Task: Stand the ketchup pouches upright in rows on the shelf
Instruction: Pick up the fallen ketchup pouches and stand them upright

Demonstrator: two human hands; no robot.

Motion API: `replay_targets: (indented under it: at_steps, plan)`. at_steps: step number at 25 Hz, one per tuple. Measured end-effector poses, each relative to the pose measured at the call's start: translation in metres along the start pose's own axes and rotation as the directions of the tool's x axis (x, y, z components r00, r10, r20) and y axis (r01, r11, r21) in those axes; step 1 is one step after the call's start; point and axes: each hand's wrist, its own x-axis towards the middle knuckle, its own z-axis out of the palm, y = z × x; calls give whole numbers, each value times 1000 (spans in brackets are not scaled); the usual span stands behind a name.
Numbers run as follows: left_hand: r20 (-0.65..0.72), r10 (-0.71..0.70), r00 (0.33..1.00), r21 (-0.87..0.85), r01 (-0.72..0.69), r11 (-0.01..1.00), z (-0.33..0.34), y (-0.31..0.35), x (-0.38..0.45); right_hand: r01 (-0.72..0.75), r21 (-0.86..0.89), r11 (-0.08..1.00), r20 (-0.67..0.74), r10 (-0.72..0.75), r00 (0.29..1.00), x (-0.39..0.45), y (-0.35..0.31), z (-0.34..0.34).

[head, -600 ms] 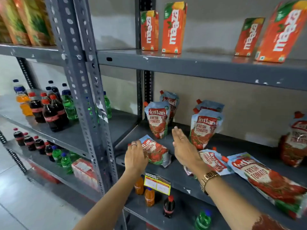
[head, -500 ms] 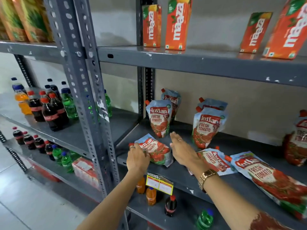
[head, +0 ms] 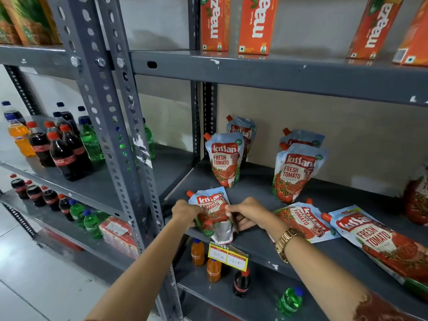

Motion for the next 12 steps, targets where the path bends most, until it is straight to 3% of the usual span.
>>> replay_targets:
  at_steps: [3,6,10,12]
  plan:
    - [33,-42,999,-84,44,996,-4,-3,-1,-11,172,985,22,8,1000,-4,0,8]
    - [12,8,1000,-125,-6,992,-4,-6,-1,-5,264,965,-4,7,1000,-12,0,7]
    - [-27,245,969,-142,-246,959,1,12,-6,162,311,936,-153,-119,981,-12,1,-2]
    - [-37,379,925,-151,-380,913,7,24,-12,312,195,930,-305,-245,920,-12,4,-8]
